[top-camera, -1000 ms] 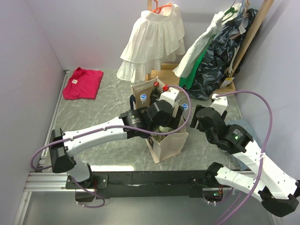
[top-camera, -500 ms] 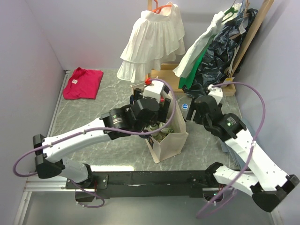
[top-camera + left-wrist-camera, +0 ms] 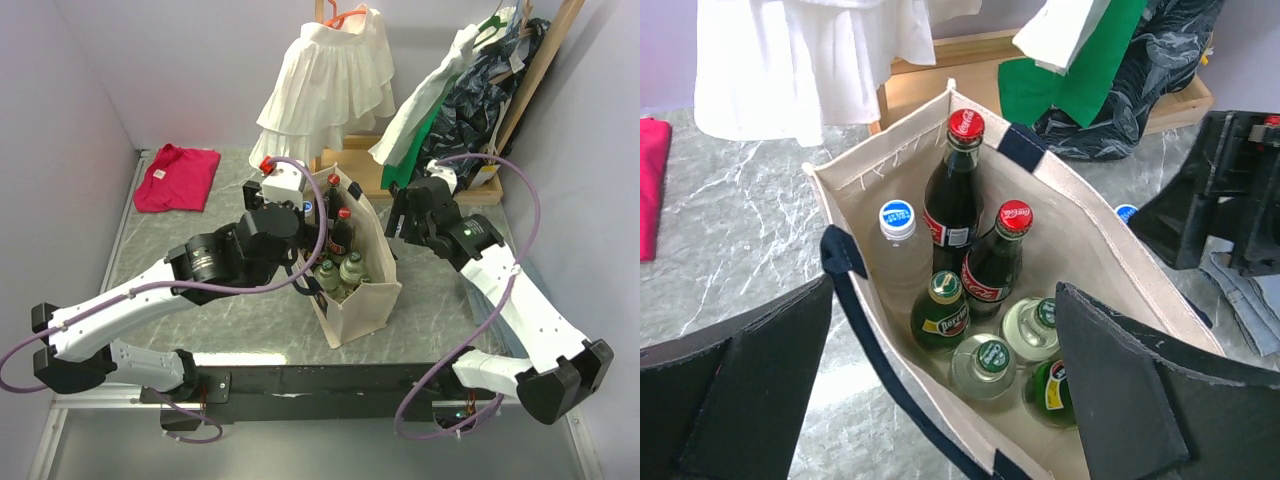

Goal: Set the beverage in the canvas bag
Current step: Pick up the drink from the center of the board.

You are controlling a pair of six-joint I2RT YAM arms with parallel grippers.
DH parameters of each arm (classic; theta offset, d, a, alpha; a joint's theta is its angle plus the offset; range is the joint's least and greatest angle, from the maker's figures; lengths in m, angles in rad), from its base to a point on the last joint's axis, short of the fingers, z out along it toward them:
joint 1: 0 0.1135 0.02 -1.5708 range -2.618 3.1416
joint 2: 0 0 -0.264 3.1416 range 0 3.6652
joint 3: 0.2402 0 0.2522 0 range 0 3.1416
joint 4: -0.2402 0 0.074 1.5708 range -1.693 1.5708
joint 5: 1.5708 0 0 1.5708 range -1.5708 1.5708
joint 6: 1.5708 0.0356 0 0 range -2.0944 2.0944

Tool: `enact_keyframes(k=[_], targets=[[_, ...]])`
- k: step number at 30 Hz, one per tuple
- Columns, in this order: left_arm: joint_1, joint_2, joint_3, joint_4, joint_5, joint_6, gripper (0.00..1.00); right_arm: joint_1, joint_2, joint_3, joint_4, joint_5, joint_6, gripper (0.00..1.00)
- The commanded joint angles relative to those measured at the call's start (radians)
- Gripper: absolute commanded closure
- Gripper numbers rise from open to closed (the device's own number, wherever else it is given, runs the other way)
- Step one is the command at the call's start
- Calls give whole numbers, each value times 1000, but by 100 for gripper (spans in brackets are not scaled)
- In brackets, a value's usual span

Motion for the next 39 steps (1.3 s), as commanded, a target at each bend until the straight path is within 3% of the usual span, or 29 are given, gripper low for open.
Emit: enact_keyframes(k=[1, 10, 18, 24, 27, 28, 29, 39], targets=[[14, -28, 4, -19, -20, -17, 3, -19, 20, 26, 89, -49, -29, 18], [83, -45, 7, -40, 54, -55, 4, -41, 94, 14, 140, -138, -52, 19], [111, -63, -16, -39, 68, -69, 4, -41, 152, 44, 105, -103, -70, 28], [123, -71, -33, -30, 76, -69, 4, -41, 152, 44, 86, -86, -78, 44], [128, -71, -33, -25, 80, -64, 3, -42, 150, 41, 77, -88, -82, 65], [129, -71, -35, -17, 85, -61, 4, -42, 150, 40, 77, -85, -82, 85], [131, -71, -35, -14, 86, -60, 4, -42, 149, 37, 76, -83, -82, 97], [142, -56, -22, -7, 116, -46, 4, -41, 106, 46, 88, -72, -90, 100]])
